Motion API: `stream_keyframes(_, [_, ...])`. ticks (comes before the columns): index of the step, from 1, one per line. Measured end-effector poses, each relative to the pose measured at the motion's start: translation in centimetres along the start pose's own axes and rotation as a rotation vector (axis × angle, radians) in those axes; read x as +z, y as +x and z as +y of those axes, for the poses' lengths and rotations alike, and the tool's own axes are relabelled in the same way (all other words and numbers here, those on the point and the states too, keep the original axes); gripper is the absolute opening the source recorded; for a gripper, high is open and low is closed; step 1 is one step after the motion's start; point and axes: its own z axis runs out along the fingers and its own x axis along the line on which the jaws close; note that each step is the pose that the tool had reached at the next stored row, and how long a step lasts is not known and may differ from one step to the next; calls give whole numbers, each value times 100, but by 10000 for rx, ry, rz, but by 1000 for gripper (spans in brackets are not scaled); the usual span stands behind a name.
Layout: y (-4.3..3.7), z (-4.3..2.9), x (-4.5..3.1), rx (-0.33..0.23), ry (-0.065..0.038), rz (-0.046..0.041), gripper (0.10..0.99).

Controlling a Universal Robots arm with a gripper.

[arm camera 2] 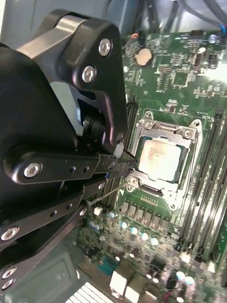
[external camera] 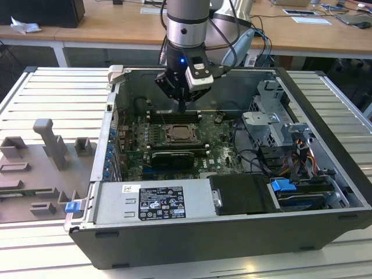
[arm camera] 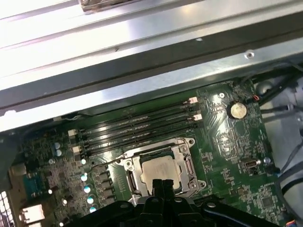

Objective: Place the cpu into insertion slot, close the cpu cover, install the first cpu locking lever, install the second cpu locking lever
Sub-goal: 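Install the first cpu locking lever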

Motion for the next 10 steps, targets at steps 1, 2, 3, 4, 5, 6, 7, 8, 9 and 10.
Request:
stream_keyframes(1, [0, 0, 0, -256, -3, 4, 106])
stream_keyframes(2, [0, 0, 1, -441, -4, 8, 106])
stream_keyframes(3, [0, 0, 1, -676, -7, 12, 106])
stream_keyframes(4, [0, 0, 1, -860, -9, 15, 106])
stream_keyframes(5, [0, 0, 2, -1101, -12, 19, 106])
stream_keyframes(6, [0, 0, 2, -1286, -14, 22, 106])
stream_keyframes(7, [0, 0, 2, -1536, -17, 26, 106])
stream_keyframes(8, [0, 0, 2, -1728, -18, 30, 106])
stream_keyframes(9, [0, 0, 2, -2038, -22, 35, 106])
stream_keyframes(10, [0, 0, 2, -2317, -25, 40, 106])
